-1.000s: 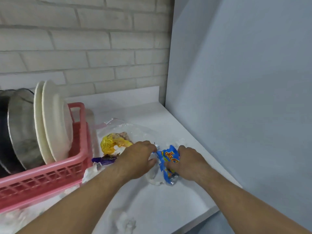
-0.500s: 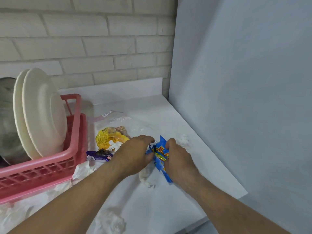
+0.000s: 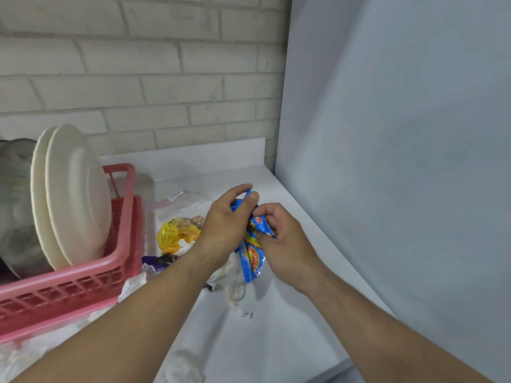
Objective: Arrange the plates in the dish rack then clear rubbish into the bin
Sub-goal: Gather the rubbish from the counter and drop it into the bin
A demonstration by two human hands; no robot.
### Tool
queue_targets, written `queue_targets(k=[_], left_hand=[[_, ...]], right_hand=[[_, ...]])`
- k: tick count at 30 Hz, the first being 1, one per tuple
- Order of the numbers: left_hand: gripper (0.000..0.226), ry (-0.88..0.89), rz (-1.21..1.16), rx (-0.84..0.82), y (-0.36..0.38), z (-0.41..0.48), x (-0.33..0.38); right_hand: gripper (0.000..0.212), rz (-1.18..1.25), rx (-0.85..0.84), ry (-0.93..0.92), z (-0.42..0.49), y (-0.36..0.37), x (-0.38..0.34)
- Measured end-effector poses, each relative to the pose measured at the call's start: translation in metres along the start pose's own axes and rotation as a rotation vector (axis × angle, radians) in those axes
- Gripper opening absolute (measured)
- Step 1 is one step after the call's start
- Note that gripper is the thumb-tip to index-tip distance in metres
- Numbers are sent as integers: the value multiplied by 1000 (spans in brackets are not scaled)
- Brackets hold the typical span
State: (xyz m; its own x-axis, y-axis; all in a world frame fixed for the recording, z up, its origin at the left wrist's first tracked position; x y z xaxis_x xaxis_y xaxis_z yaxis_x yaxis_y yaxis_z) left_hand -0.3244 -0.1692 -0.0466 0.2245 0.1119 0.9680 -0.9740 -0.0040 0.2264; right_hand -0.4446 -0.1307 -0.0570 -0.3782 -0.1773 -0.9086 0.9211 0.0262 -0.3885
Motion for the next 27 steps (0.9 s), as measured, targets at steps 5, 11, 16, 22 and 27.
queue_targets(k=[5,11,16,22,27], left_hand=[[24,13,32,7,-2,9,0],[36,-44,115,129,-22,13,6],[32,-40,263,169,-28,10,7],[31,-85,340,74,-26,1,9],[42,-38,379,29,-23,-3,13]], right_hand=[[50,99,-183,-19,-8,0,-8],[33,66,41,113,-6,-27,15],[30,-752,113,118,16,-58,59],[68,-1064,-179,80,31,-37,86],[31,-1341,-183,40,31,-26,101]])
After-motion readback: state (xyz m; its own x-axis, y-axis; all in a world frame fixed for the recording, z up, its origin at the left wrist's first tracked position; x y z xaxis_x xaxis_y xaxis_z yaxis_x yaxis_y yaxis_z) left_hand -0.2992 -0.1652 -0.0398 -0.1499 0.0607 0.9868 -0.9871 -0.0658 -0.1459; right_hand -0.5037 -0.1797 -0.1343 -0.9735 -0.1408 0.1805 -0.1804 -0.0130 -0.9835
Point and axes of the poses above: each hand's wrist, its own z-axis towards the middle knuckle, its own y-axis out of the palm, x = y × z, the point moved 1 cm from there along z, towards the middle knuckle, and after that the axes turned 15 degrees about -z, right-handed, at the moved point
